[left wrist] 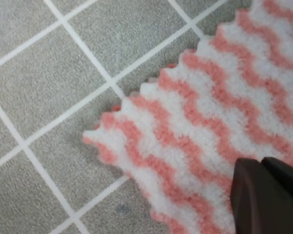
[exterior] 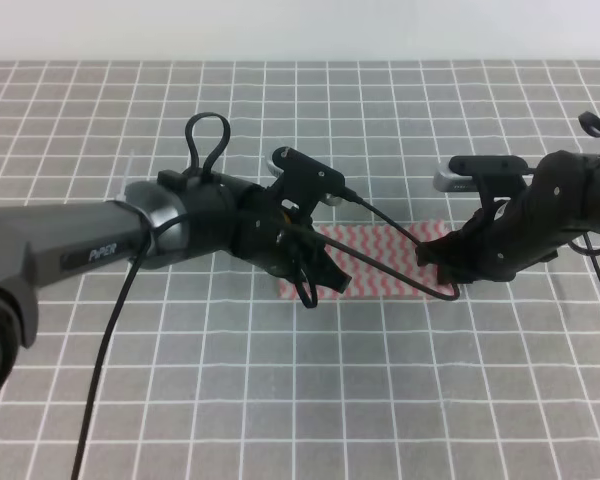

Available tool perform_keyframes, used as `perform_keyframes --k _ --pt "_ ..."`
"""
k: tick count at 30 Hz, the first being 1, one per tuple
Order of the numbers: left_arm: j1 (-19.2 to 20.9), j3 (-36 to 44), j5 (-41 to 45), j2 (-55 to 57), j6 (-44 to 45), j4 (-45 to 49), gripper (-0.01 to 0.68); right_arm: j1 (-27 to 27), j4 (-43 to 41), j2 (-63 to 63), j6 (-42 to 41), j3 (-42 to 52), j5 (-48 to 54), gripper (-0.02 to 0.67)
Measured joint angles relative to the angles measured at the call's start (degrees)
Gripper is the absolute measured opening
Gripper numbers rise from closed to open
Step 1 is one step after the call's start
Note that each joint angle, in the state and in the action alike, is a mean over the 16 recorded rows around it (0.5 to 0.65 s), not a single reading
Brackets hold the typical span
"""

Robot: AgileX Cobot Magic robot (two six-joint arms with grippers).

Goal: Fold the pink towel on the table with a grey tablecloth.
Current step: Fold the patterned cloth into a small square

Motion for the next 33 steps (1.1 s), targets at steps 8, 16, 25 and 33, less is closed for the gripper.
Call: perform_keyframes --k 8,16,25,33 --pt "0.0 0.0 0.0 0.08 0.0 0.0 -0.001 0.0 0.18 -0.34 -0.14 0.02 -0.45 0.042" --pt "0.0 0.0 0.01 0.11 -0.01 0.0 -0.001 0.0 0.54 -2.76 -1.31 0.08 -0.88 -0.013" --pt "-0.01 0.0 -0.52 -0.62 -0.01 0.0 -0.001 0.0 4.12 -5.54 -6.36 0.1 -0.61 -0.014" --pt "0.29 0.0 -1.17 -4.9 -0.01 0.0 -0.001 0.0 11.3 -5.94 -13.95 0.1 -0.19 -0.014"
